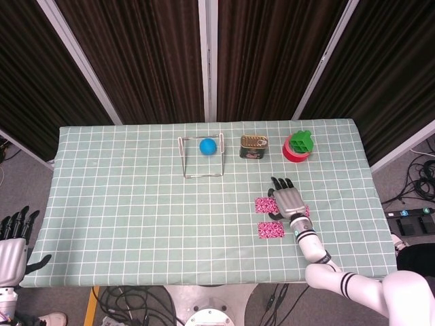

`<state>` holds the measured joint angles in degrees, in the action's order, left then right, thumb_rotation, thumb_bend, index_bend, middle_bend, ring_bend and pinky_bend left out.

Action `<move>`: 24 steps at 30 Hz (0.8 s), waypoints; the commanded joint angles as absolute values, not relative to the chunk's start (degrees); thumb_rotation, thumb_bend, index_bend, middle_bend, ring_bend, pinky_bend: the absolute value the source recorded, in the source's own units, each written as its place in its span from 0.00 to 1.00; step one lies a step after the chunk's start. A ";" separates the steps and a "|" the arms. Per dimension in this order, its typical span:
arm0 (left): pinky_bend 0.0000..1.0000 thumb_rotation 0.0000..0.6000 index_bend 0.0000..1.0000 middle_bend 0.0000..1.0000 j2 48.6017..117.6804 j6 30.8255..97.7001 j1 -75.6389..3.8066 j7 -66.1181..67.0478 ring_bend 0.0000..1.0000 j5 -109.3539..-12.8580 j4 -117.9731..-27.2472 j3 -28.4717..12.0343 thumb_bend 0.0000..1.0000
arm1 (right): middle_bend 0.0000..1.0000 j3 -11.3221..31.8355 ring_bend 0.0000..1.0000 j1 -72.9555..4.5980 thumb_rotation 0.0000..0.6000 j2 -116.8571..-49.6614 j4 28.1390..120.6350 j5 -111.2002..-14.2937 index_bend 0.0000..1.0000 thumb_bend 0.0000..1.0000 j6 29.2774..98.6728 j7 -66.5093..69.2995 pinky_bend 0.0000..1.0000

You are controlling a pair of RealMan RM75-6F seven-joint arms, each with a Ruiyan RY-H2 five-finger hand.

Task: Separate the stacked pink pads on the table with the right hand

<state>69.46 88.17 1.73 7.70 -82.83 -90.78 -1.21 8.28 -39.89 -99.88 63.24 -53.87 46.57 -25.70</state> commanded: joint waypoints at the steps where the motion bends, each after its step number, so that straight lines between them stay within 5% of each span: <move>1: 0.08 1.00 0.14 0.05 69.42 88.28 1.78 7.67 0.06 -82.82 -90.81 -1.24 0.07 | 0.00 8.29 0.00 -39.89 0.81 -100.01 63.03 -53.94 0.34 0.15 46.55 -25.51 0.00; 24: 0.08 1.00 0.14 0.05 69.58 88.54 2.07 7.17 0.06 -82.93 -90.42 -1.13 0.07 | 0.00 8.93 0.00 -38.74 0.87 -97.69 66.49 -56.55 0.40 0.16 49.33 -23.32 0.00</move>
